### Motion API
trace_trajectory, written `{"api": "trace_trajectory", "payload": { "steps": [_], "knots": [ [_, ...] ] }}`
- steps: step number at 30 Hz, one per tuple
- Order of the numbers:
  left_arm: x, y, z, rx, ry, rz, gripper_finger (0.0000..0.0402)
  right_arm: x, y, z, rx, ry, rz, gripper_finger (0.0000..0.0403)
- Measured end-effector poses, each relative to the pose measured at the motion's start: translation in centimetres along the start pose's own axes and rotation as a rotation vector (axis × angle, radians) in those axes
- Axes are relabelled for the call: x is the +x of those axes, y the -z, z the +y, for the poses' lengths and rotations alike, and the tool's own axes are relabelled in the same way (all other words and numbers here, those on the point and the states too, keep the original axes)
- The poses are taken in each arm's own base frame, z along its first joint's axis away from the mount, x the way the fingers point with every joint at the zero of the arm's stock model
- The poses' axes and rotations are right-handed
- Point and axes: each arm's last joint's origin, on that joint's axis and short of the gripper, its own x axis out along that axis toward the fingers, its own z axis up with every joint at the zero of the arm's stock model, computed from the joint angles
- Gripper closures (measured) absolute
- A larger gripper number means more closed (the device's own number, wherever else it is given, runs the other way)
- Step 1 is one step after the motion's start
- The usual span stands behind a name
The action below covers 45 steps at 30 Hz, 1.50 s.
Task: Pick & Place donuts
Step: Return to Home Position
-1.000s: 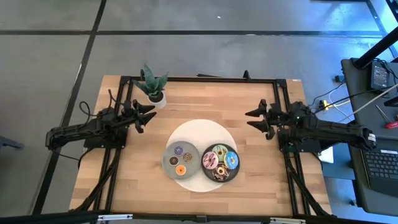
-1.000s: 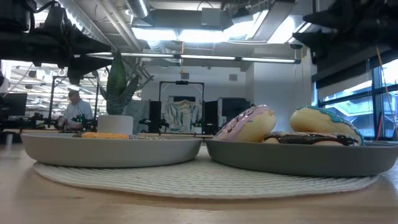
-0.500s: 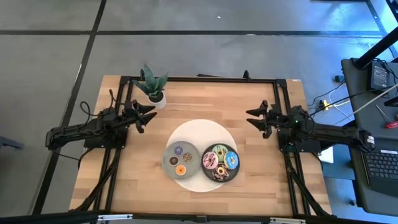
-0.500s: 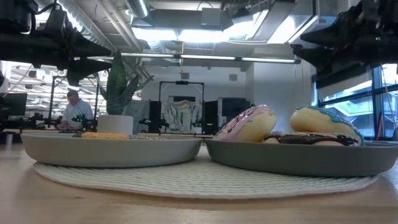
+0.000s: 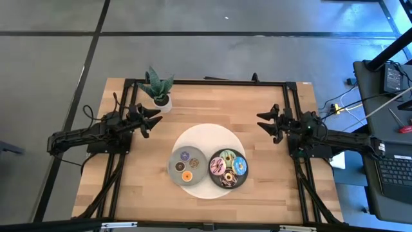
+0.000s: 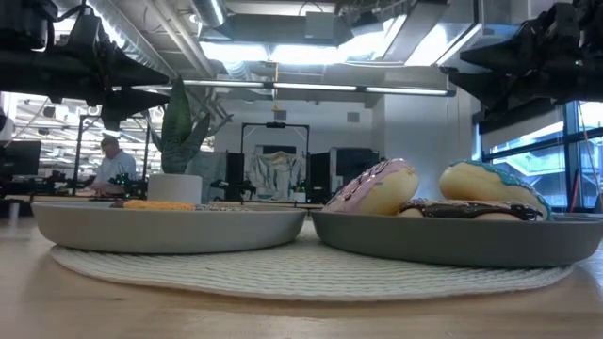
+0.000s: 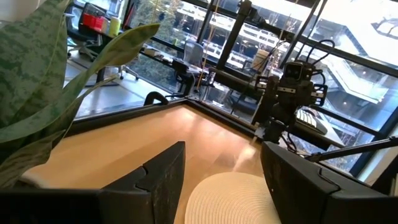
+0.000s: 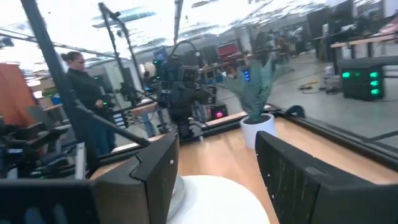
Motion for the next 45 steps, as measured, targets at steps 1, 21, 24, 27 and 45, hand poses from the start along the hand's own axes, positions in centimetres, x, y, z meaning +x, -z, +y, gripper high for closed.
{"api": "trace_trajectory", "payload": {
  "steps": [1,21,24,27,45],
  "knots": [
    [0.0,0.0,0.0,0.0,0.0,0.0,0.0197,0.0,0.0,0.0,-0.004,0.012,-0.004,0.0189],
    [0.0,0.0,0.1,0.045,-0.024,-0.003,0.0197,-1.7,0.2,-0.2,0.005,0.116,-0.006,0.0189],
    [0.0,0.0,0.1,0.044,-0.021,-0.002,0.0197,-1.8,0.2,-0.3,0.007,0.15,-0.002,0.0189],
    [0.0,0.1,0.1,0.053,-0.012,0.003,0.0197,-1.8,0.4,-0.4,-0.018,0.185,0.014,0.0189],
    [0.0,0.1,0.0,0.116,0.0,0.008,0.0197,-1.9,1.1,-0.9,-0.101,0.286,0.084,0.0189]
  ]
}}
